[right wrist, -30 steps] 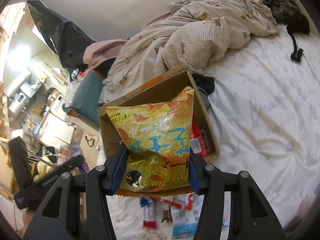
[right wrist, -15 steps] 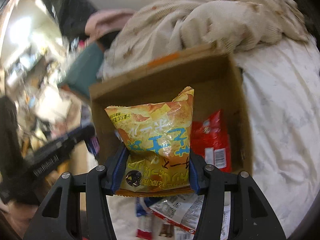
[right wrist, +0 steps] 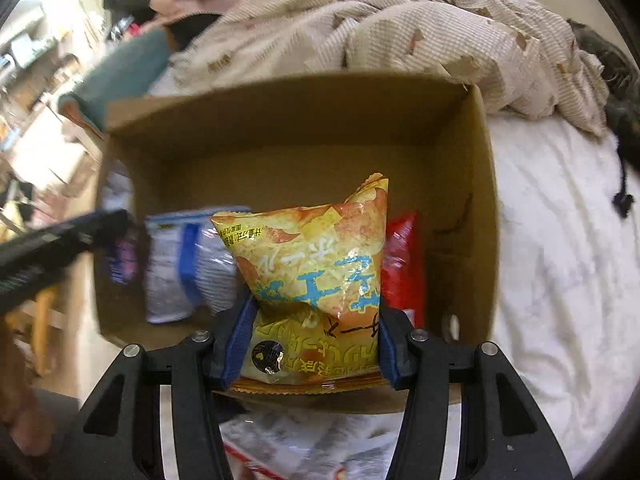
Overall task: Organize snacks
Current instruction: 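Open both grippers to drop the stick packets and yellow chip bag in the box, then grasp the white-red snack bar with the left gripper and lift it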
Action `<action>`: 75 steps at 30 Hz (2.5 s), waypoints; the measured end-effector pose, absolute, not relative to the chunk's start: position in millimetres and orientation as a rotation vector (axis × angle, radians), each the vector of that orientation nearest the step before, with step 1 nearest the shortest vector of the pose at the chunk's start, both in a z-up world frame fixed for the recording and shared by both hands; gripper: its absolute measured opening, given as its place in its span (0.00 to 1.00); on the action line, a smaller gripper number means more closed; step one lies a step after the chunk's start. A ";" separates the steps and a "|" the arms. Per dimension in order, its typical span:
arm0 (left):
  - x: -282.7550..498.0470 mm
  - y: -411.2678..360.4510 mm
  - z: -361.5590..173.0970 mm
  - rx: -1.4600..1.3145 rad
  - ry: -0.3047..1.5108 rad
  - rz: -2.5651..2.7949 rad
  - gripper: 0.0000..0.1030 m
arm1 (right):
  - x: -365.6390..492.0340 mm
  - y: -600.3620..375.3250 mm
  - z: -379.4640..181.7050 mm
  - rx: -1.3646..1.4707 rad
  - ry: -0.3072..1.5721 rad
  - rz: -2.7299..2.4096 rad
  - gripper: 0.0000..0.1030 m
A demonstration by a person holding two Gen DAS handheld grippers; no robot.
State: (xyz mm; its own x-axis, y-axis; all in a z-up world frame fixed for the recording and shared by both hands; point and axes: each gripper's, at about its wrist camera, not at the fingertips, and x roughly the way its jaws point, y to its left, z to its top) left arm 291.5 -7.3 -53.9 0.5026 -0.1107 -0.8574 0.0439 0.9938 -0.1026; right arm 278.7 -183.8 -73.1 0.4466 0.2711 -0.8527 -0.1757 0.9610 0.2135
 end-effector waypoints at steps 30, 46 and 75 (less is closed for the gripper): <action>286.1 -23.3 -72.0 -0.066 1.112 -0.187 0.80 | 291.7 -239.3 -56.8 0.459 1.049 0.257 0.75; 273.6 2.9 -57.1 -0.166 1.085 -0.139 0.80 | 276.8 -244.4 -53.8 0.435 1.058 0.237 0.75; 153.8 12.0 -115.0 -0.178 1.252 -0.026 0.80 | 159.7 -274.0 -41.1 0.421 1.106 0.229 0.94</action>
State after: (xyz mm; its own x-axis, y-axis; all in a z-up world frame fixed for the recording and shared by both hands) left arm 153.8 12.0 -115.0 0.3151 -0.1168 -0.9418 -0.0776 0.9859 -0.1483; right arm 159.7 -274.0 -41.1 0.4362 0.3829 -0.8143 0.0285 0.8986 0.4378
